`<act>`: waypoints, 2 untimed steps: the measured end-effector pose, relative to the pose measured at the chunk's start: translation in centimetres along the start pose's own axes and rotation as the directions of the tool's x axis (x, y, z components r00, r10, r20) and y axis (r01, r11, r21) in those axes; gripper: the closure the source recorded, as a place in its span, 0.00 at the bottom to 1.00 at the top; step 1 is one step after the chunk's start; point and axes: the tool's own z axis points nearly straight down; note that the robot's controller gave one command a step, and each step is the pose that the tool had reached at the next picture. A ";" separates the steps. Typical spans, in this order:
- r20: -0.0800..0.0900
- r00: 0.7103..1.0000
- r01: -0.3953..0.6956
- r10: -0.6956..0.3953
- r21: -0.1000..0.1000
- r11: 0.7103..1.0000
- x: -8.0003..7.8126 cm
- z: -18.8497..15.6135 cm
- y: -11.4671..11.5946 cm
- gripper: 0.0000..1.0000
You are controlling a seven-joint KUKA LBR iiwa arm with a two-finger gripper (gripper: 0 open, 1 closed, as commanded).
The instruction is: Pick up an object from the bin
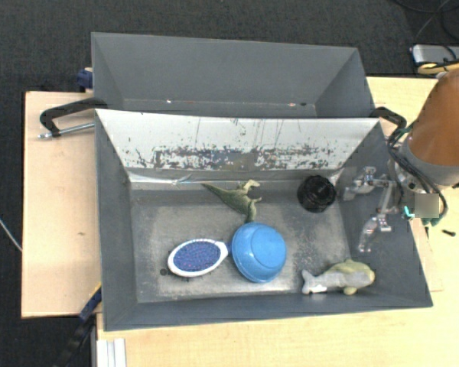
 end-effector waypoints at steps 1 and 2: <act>0.023 0.953 0.301 -0.301 0.010 0.954 2.5 9.8 -0.1 0.00; 0.015 0.731 0.682 -0.682 0.014 0.731 3.3 7.2 4.8 0.00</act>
Offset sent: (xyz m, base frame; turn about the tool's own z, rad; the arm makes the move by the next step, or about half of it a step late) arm -0.0334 -0.0014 -0.1041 -0.3067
